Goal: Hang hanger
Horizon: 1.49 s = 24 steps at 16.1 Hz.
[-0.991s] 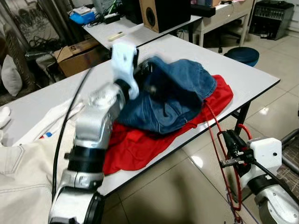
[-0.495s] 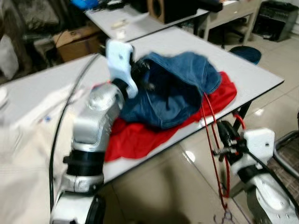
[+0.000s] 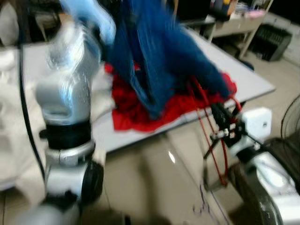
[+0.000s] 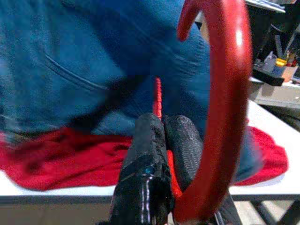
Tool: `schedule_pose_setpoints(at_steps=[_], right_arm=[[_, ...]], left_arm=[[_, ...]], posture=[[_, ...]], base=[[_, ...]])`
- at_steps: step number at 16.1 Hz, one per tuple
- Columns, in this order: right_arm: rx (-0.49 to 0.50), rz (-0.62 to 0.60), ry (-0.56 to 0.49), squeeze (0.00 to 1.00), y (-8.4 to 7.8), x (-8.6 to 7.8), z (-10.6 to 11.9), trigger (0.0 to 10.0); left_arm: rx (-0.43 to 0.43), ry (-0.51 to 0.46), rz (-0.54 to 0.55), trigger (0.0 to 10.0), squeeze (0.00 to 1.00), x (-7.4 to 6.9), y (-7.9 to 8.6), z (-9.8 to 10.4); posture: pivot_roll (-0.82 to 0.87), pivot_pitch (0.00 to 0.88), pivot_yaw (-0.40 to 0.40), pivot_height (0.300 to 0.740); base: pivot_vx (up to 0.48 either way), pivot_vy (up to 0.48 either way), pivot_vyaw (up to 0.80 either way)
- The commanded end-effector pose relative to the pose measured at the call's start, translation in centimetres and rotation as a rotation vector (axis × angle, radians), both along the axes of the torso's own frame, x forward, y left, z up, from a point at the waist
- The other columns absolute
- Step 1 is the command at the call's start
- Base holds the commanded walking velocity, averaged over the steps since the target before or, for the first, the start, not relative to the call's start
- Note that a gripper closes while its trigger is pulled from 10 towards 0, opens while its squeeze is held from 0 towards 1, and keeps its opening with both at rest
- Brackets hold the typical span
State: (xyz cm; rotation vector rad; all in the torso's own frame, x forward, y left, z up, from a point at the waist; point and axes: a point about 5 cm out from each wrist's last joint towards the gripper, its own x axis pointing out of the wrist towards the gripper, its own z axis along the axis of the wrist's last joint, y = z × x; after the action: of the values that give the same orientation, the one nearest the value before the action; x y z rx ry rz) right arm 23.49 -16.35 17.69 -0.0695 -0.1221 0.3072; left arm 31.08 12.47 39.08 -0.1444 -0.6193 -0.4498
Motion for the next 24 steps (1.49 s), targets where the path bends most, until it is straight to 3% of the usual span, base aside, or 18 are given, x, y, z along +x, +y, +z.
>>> schedule_pose_setpoints(at_steps=[1, 2, 3, 4, 6, 10, 11, 15, 16, 18, 21, 24], right_arm=[[0.013, -0.009, -0.01, 0.0, -0.3, 0.0, 0.3, 10.0], [0.02, -0.005, -0.008, 0.0, -0.2, -0.1, 0.3, 10.0], [0.026, 0.015, 0.0, 0.0, 0.2, -0.4, 0.1, 10.0], [0.031, 0.025, 0.003, 0.0, 0.4, -0.5, 0.0, 10.0], [0.047, 0.05, 0.014, 0.0, 0.9, -1.4, -0.2, 10.0], [0.058, 0.05, 0.067, 0.0, 0.9, -2.3, -1.1, 10.0], [-0.001, 0.047, 0.076, 0.0, 0.8, -2.6, -1.4, 10.0], [-0.051, 0.048, 0.085, 0.0, 0.9, -2.9, -1.7, 10.0], [-0.055, 0.042, 0.113, 0.0, 0.7, -3.2, -2.2, 10.0], [-0.083, 0.044, 0.163, 0.0, 0.4, -3.6, -2.9, 10.0], [-0.135, 0.038, 0.205, 0.0, -0.2, -3.7, -3.5, 10.0], [-0.156, 0.057, 0.243, 0.0, -0.7, -4.4, -3.5, 10.0]], left_arm=[[-0.02, -0.057, -0.04, 10.0, 0.0, -1.4, 0.1, 1.4], [0.03, -0.015, -0.042, 10.0, 0.0, -1.4, 0.1, 0.3], [0.104, 0.099, -0.013, 10.0, 0.0, -0.8, 0.1, -3.1], [0.132, 0.152, -0.002, 10.0, 0.0, -0.6, 0.2, -4.8], [0.201, 0.331, 0.028, 10.0, 0.0, -0.7, 0.7, -10.7], [0.263, 0.51, -0.036, 10.0, 0.0, -1.9, 0.7, -16.3], [0.248, 0.568, -0.033, 10.0, 0.0, -2.2, 0.9, -18.2], [0.171, 0.517, -0.134, 10.0, 0.0, -3.0, -0.5, -17.8], [0.19, 0.539, -0.247, 10.0, 0.0, -4.2, -1.3, -18.5], [0.294, 0.597, -0.342, 10.0, 0.0, -5.5, -2.0, -20.4], [0.287, 0.633, -0.307, 10.0, 0.0, -5.5, -2.1, -21.3], [0.257, 0.687, -0.354, 10.0, 0.0, -6.7, -2.5, -22.4]], posture=[[0.03, 0.0, -0.048, 0.74], [0.03, 0.0, -0.046, 0.74], [0.02, 0.0, -0.034, 0.74], [0.02, 0.0, -0.03, 0.74], [0.01, 0.0, -0.017, 0.74], [0.0, 0.0, 0.002, 0.74], [0.0, 0.0, 0.003, 0.74], [-0.01, 0.0, 0.006, 0.74], [-0.03, 0.0, 0.01, 0.74], [-0.04, 0.0, 0.011, 0.74], [-0.05, 0.0, 0.009, 0.74], [-0.06, 0.001, -0.009, 0.74]], base=[[0.0, 0.0, 0.0], [0.0, 0.0, 0.0], [0.0, 0.0, 0.0], [0.0, 0.0, 0.0], [0.0, 0.0, 0.0], [0.0, 0.0, 0.0], [0.0, 0.0, 0.0], [0.0, 0.0, 0.69], [0.0, 0.0, 0.8], [0.0, 0.0, 0.8], [0.0, 0.0, 0.8], [0.0, 0.0, 0.8]])
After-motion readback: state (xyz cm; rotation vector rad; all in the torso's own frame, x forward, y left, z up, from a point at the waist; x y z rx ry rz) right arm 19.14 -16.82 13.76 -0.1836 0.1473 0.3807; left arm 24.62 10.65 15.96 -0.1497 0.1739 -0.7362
